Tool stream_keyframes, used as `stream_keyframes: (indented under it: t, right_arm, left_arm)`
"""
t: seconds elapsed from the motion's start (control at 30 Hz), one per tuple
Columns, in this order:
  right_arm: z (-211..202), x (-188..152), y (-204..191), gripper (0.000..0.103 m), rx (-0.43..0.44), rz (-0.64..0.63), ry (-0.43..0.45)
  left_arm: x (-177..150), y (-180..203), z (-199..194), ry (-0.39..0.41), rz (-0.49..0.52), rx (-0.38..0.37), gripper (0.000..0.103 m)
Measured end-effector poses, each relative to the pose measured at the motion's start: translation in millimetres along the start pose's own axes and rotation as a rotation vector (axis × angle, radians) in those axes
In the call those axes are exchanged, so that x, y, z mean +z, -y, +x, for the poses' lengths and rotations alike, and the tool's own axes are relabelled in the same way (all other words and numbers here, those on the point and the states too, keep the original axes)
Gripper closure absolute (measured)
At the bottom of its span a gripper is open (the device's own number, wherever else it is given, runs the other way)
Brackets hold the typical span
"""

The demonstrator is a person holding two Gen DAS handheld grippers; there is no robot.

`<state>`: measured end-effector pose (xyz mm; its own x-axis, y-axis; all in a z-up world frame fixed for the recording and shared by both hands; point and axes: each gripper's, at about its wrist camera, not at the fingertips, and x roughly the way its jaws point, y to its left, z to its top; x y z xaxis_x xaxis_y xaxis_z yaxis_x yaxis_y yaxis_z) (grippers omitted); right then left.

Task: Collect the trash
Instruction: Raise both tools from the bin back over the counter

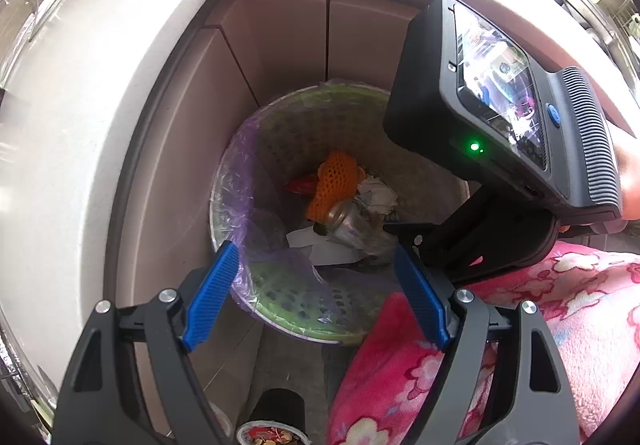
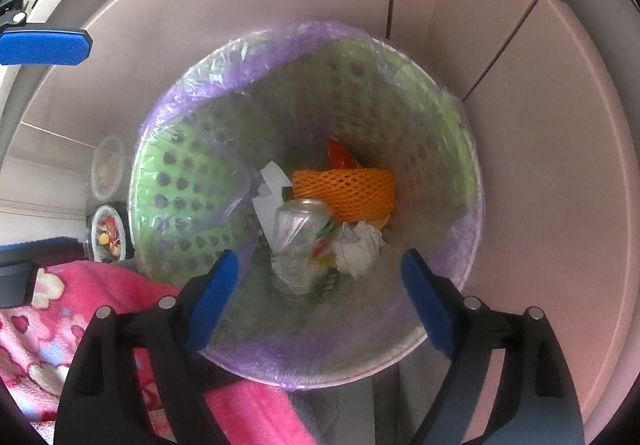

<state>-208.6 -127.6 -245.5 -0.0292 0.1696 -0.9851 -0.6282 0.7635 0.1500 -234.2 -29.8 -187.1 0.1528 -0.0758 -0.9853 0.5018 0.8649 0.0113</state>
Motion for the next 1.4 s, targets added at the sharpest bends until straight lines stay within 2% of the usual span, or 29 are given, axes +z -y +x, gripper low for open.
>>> stream_keyframes:
  t: [0.17, 0.4, 0.53, 0.63, 0.83, 0.9, 1.0, 1.13, 1.4]
  right_arm:
    - [3.2, -1.1, -4.0, 0.020, 0.000, 0.000, 0.006]
    - [-13.8, -1.0, -12.1, 0.020, -0.001, -0.021, 0.025]
    - [-39.6, -2.6, -20.7, 0.020, -0.005, -0.040, 0.042]
    - [-66.7, -3.6, -25.8, 0.015, -0.015, -0.043, 0.064]
    - [-117.2, -0.6, -32.3, 0.015, -0.028, -0.056, 0.100]
    - [-133.3, 3.1, -31.2, 0.014, -0.038, -0.053, 0.115]
    - [-159.6, 11.5, -28.9, 0.007, -0.062, -0.053, 0.147]
    - [-194.8, 24.7, -16.5, 0.002, -0.122, -0.038, 0.215]
    - [-238.8, 58.0, 24.6, 0.002, -0.215, 0.030, 0.320]
  left_arm:
    - [0.1, 0.8, -2.2, 0.004, -0.001, -0.001, 0.026]
    - [0.6, 1.5, -10.0, 0.006, 0.011, -0.008, 0.026]
    - [1.0, 0.7, -28.9, 0.022, 0.025, -0.035, 0.026]
    - [1.6, -1.5, -49.8, 0.048, 0.042, -0.022, 0.022]
    - [9.0, -11.1, -85.2, 0.070, 0.061, -0.009, 0.021]
    - [14.0, -15.0, -97.4, 0.082, 0.070, 0.011, 0.020]
    - [23.6, -23.1, -115.8, 0.114, 0.063, 0.042, 0.014]
    - [44.9, -40.9, -136.3, 0.158, 0.019, 0.057, 0.013]
    - [94.5, -70.5, -157.5, 0.259, -0.087, 0.121, 0.008]
